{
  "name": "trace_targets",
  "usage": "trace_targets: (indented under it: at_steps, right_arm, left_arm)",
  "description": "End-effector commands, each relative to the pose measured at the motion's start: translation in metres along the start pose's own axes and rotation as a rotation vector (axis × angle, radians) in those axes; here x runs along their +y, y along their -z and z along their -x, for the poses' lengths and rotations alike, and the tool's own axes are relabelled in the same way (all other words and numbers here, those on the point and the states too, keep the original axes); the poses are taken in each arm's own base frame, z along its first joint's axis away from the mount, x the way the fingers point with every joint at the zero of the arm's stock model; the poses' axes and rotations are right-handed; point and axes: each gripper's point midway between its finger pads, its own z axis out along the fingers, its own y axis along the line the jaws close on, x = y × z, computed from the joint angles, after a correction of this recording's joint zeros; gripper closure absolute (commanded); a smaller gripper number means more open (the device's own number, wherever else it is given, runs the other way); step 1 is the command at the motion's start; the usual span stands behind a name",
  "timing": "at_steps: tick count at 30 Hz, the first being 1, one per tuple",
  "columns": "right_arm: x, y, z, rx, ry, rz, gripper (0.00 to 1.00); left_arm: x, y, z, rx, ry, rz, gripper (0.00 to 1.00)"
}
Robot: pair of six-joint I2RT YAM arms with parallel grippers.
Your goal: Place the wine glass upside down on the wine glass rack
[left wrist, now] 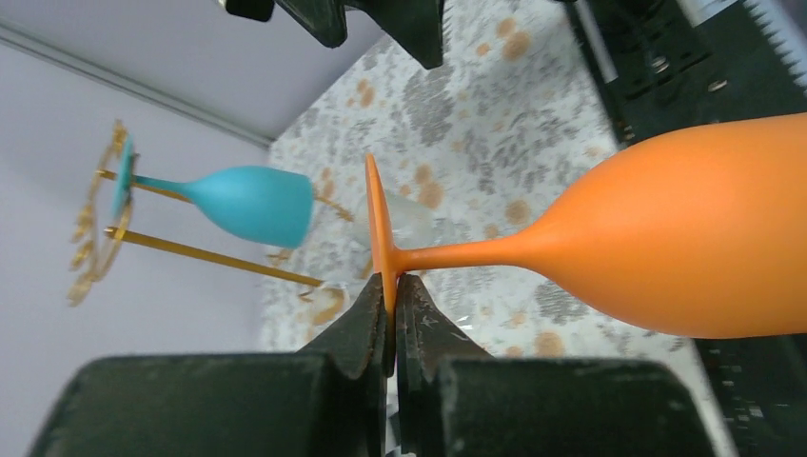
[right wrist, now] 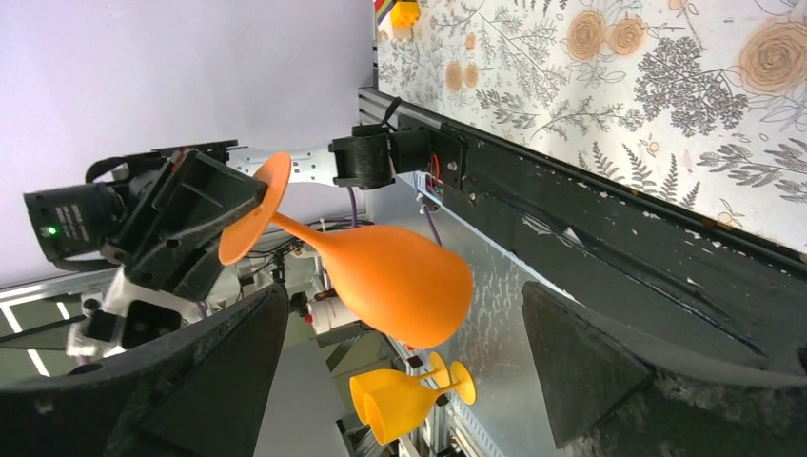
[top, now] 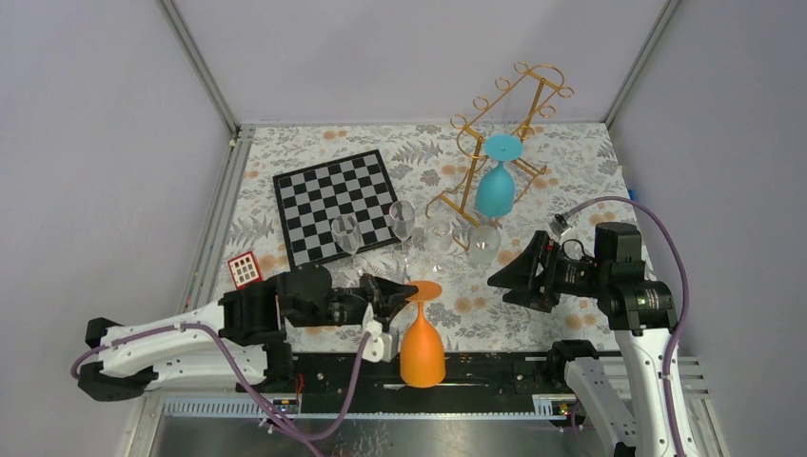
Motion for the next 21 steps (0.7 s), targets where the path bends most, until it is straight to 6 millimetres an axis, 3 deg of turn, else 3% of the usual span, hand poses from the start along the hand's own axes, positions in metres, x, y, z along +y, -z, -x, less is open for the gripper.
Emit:
trace_targets:
  at_steps: [1, 8, 14, 21]
  right_arm:
    - [0.019, -0.003, 0.003, 0.025, -0.019, 0.105, 0.0]
    - [0.021, -0.007, 0.005, 0.052, -0.042, 0.138, 0.03]
    - [0.025, -0.012, 0.008, 0.062, -0.079, 0.188, 0.16]
    - [0.031, -0.014, 0.009, 0.067, -0.107, 0.243, 0.4]
  left_arm:
    - [0.037, -0.006, 0.001, 0.105, -0.247, 0.178, 1.0]
    - [0.052, -0.021, 0.006, 0.302, -0.451, 0.288, 1.0]
    - [0.062, -0.036, 0.025, 0.375, -0.586, 0.381, 1.0]
    - [0.062, -0.059, 0.039, 0.406, -0.648, 0.415, 1.0]
